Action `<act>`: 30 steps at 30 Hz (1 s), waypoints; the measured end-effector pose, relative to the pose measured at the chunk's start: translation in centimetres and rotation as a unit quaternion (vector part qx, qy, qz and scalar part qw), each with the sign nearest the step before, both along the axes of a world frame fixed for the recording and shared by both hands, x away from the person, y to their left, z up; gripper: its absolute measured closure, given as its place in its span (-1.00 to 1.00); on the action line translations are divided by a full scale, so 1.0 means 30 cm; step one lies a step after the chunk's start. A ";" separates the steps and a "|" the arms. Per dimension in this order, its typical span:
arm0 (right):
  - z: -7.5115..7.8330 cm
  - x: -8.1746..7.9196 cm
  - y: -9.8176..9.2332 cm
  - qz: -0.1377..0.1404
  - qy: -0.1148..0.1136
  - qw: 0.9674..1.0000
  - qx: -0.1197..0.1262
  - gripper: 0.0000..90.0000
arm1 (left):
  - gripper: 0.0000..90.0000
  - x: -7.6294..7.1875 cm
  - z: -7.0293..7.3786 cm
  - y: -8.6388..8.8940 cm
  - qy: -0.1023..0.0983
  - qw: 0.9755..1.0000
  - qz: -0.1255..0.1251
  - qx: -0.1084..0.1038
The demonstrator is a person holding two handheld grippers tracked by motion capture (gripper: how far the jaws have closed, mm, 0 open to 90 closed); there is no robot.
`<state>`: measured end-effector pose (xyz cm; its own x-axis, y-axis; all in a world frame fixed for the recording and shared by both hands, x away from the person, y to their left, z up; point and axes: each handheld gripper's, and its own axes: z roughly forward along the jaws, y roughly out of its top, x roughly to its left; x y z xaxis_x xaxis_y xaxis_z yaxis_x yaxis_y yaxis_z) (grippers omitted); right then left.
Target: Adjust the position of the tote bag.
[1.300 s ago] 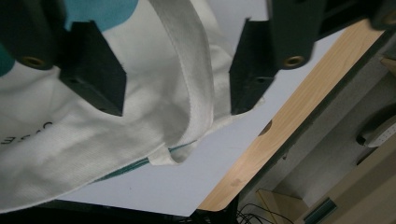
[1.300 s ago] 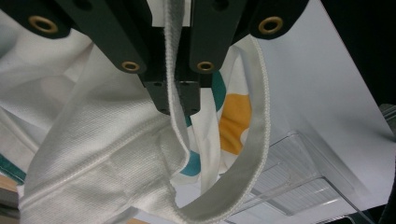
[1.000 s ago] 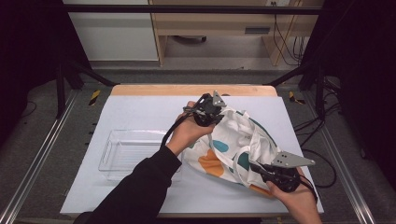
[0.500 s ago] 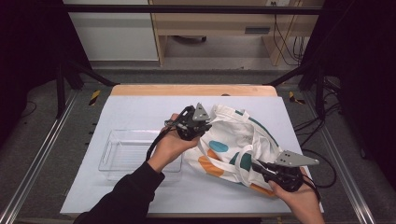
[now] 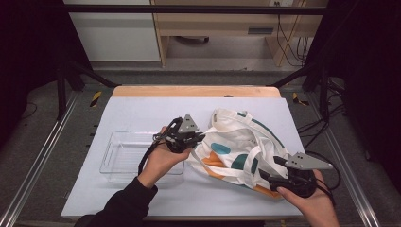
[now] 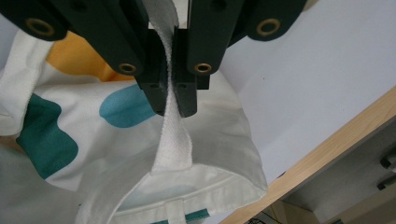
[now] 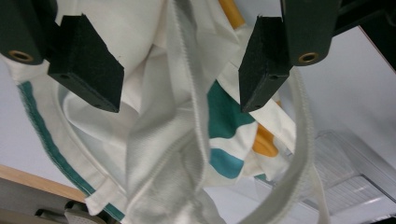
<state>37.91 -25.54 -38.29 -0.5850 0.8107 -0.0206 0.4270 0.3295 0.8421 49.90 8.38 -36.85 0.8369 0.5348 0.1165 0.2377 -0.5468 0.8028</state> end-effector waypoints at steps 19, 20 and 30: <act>0.054 -0.019 -0.027 -0.012 -0.012 1.000 -0.012 -0.32 | 0.94 -0.048 -0.017 0.034 0.000 1.000 -0.002 -0.003; 0.061 -0.018 -0.026 -0.013 -0.012 1.000 -0.012 -0.32 | 0.94 -0.053 -0.020 0.036 -0.001 1.000 -0.002 -0.002; 0.120 -0.005 -0.018 -0.011 -0.025 1.000 -0.009 -0.33 | 0.94 -0.093 -0.057 0.046 0.003 1.000 -0.005 0.011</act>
<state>37.76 -26.09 -34.70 -0.5647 0.8228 -0.0640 0.3918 0.3355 0.8567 47.10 9.77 -38.55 0.8432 0.5232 0.1234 0.2363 -0.5670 0.7891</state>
